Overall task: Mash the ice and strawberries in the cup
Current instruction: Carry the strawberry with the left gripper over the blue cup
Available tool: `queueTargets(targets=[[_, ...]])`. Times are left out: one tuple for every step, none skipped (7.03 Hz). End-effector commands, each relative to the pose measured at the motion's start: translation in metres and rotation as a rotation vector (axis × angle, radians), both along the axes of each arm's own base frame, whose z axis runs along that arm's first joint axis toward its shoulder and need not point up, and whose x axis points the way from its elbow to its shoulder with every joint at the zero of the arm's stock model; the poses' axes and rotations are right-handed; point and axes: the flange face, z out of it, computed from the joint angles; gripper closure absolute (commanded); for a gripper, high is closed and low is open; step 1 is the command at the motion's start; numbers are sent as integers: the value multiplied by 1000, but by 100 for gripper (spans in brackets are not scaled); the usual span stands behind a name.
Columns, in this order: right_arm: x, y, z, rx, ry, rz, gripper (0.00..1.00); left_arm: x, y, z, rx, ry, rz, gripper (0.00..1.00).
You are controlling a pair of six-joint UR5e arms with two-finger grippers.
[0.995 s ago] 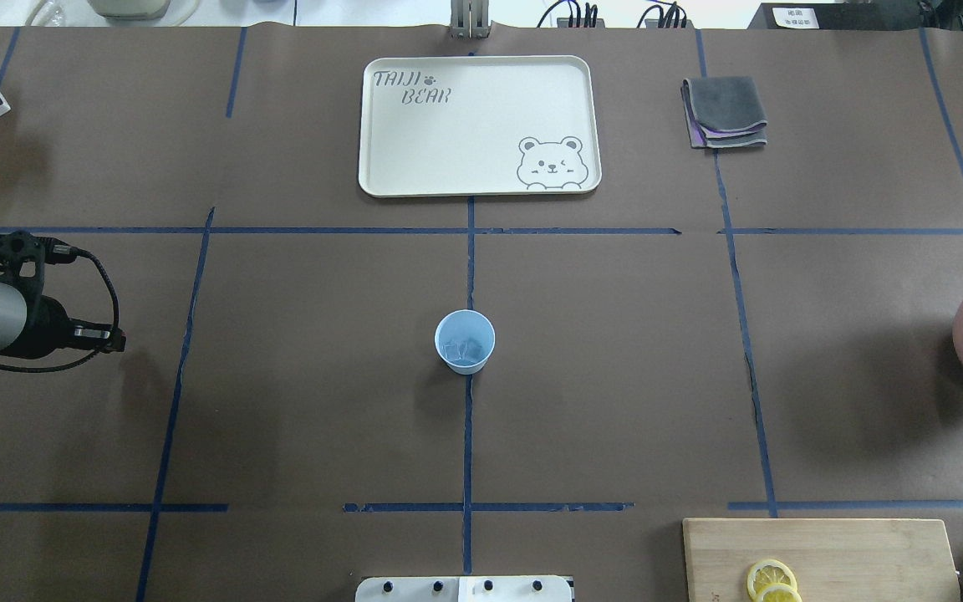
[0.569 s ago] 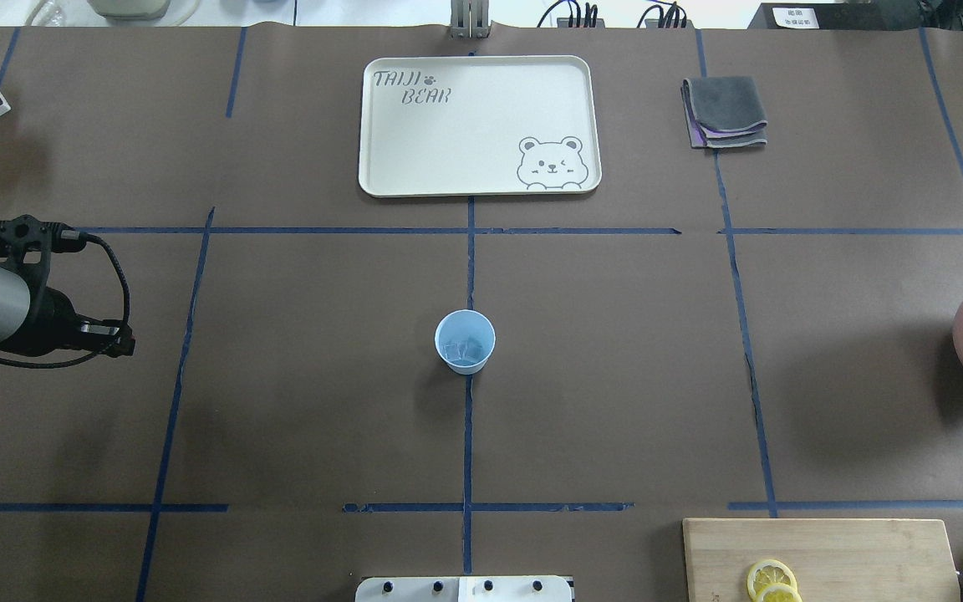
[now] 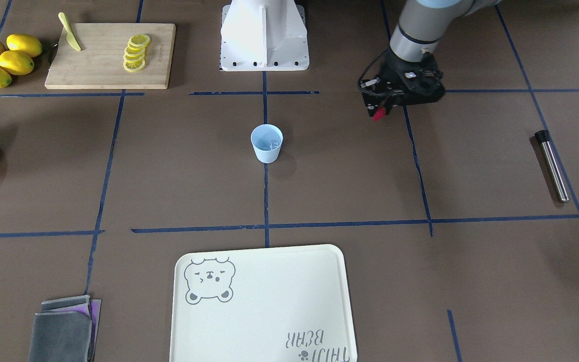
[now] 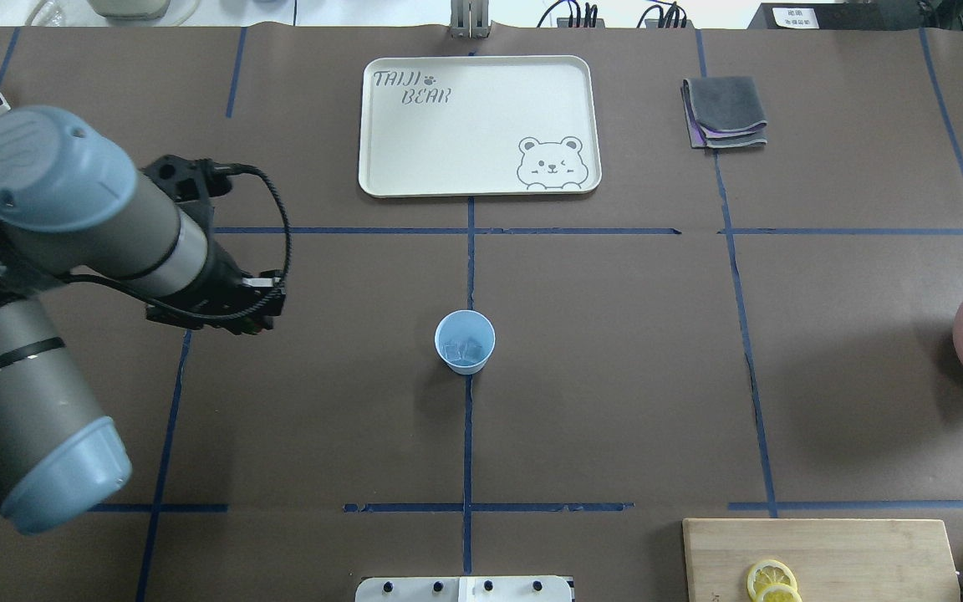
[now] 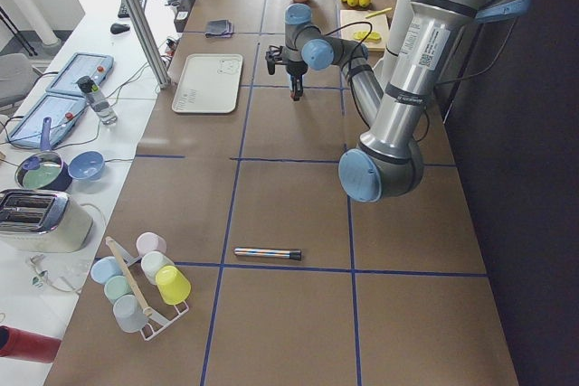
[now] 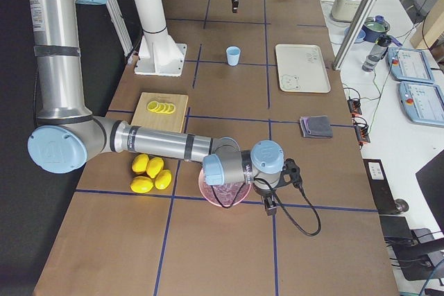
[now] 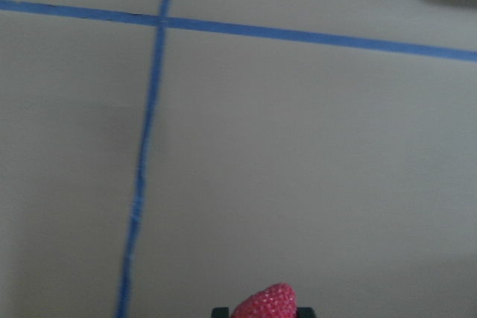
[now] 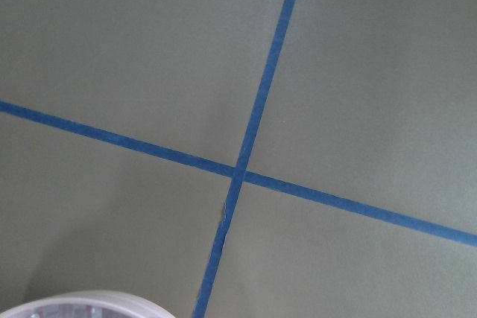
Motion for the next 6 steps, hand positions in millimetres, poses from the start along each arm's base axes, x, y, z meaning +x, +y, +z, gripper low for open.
queueTargets(targets=[[23,1,-25,-85,-35,46,0,76,-3,-47,-37,5,-27,100],[23,3,-45,-128,-36,46,0,103,-17,-45,-8,29,-42,100],[24,8,-61,-136,-35,47,0,134,-18,-35,25,66,-30,100],[24,10,-61,-136,-32,48,0,144,-17,-45,23,99,-54,100],[24,10,-62,-132,-27,47,0,151,-12,-72,23,132,-54,100],[24,9,-61,-134,-26,47,0,154,-9,-81,27,143,-50,100]])
